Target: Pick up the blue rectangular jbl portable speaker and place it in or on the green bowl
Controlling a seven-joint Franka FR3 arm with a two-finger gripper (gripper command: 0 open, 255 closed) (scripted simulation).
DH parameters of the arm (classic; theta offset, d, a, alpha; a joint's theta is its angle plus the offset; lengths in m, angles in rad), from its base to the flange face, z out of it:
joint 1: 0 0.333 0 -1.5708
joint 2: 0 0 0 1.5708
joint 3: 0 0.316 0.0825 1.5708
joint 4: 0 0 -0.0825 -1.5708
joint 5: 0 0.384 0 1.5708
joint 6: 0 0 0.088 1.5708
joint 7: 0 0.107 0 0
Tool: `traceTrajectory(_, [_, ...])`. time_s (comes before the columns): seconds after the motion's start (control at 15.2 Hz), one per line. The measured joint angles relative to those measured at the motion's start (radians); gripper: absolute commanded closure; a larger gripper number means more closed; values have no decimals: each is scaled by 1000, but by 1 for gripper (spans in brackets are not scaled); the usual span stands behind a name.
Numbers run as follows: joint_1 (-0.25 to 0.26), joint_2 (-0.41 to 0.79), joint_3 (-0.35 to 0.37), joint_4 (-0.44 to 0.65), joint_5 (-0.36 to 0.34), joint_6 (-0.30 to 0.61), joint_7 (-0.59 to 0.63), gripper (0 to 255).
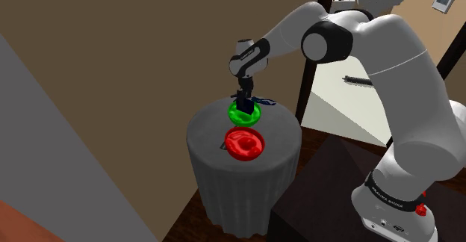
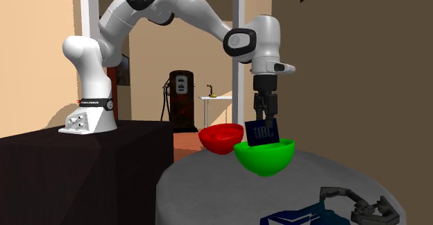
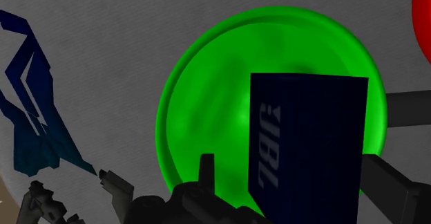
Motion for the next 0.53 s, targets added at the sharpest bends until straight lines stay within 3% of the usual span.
traceTrajectory(0.26, [6, -54, -6, 17, -8, -70, 7, 0])
traceTrajectory(0.53, [5, -73, -8, 11, -10, -84, 6, 0])
